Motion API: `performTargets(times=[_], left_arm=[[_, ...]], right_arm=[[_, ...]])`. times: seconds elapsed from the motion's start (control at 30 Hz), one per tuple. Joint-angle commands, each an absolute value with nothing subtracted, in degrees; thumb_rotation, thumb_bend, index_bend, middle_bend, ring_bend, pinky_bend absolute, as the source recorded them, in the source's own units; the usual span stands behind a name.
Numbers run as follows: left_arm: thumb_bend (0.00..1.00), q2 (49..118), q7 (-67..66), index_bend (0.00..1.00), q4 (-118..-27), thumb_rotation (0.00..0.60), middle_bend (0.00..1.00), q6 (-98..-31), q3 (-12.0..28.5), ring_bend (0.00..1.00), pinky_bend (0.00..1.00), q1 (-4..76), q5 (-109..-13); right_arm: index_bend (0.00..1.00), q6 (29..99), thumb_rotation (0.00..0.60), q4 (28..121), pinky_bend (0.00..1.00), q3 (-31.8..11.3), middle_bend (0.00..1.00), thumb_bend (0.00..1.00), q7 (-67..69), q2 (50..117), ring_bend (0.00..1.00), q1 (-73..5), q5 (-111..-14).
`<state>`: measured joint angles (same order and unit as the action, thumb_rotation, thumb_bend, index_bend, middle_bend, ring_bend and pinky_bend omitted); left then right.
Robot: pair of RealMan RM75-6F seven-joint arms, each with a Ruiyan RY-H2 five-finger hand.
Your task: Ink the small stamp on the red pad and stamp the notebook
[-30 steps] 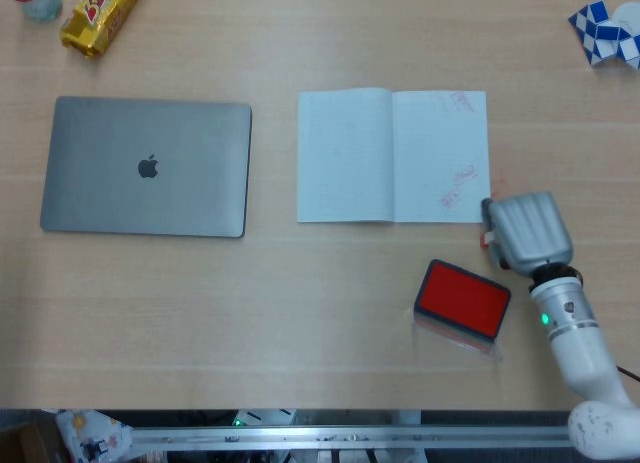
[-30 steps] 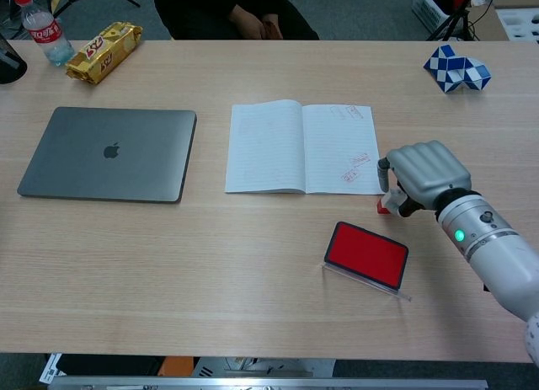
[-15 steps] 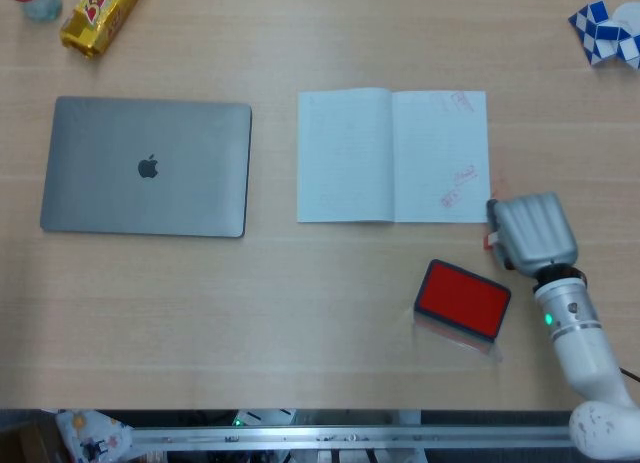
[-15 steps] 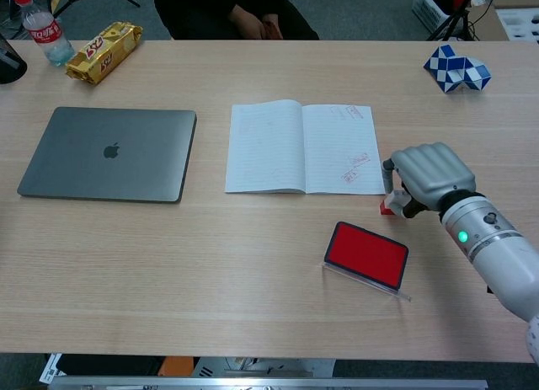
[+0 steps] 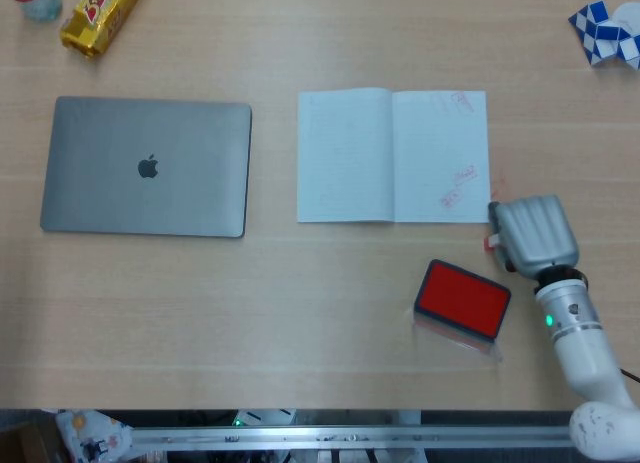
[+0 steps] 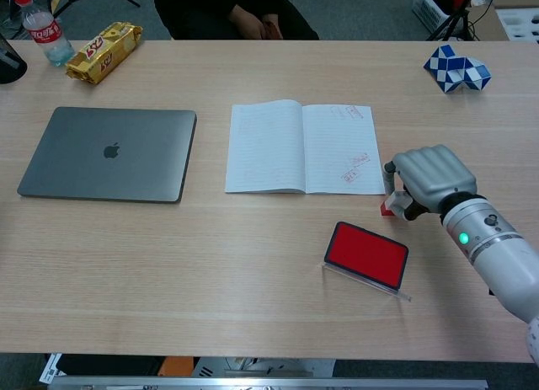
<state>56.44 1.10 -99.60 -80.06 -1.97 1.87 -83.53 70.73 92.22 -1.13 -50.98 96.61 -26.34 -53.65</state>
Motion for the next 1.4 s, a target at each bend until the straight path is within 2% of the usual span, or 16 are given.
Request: performTargets(times=[0.03, 0.23, 0.67, 0.97, 1.13, 1.4], left_arm=[[0.27, 56.4, 1.1, 0.04, -99.6, 0.600, 0.03, -80.1, -2.0, 0.03, 0.04, 1.8, -83.5], [0.27, 56.4, 1.3, 0.04, -99.5, 0.600, 0.03, -80.2, -1.9, 0.03, 0.04, 1.7, -83.3], [0.27, 56.5, 1.4, 0.04, -99.3, 0.600, 0.03, -80.2, -1.9, 0.03, 0.04, 1.7, -83.2], [0.27, 56.4, 1.1, 0.04, -99.5, 0.600, 0.03, -80.1, -2.0, 0.03, 0.04, 1.6, -83.1], [0.27, 56.2, 1.0, 0.04, -99.9, 0.600, 0.03, -80.2, -1.9, 0.03, 0.04, 1.7, -83.2], [0.27, 55.9, 0.6, 0.04, -101.0, 0.600, 0.03, -80.6, -2.1, 0.03, 0.04, 1.6, -83.6]], right_arm=[[0.58, 70.6, 0.600, 92.1, 1.00, -1.1, 1.00, 0.23, -51.1, 96.7, 1.00, -26.4, -53.5], [0.60, 70.6, 0.600, 92.1, 1.00, -1.2, 1.00, 0.29, -51.3, 96.9, 1.00, -26.6, -53.4], [0.62, 70.4, 0.600, 91.6, 1.00, -1.1, 1.00, 0.29, -52.0, 96.9, 1.00, -26.9, -52.8], [0.64, 70.1, 0.600, 92.4, 1.00, -1.1, 1.00, 0.34, -51.7, 96.0, 1.00, -27.1, -52.9], [0.65, 68.9, 0.600, 96.6, 1.00, -1.4, 1.00, 0.35, -51.3, 92.9, 1.00, -27.6, -52.3], [0.66, 63.8, 0.600, 108.9, 1.00, -2.1, 1.00, 0.35, -51.2, 83.5, 1.00, -30.9, -50.1]])
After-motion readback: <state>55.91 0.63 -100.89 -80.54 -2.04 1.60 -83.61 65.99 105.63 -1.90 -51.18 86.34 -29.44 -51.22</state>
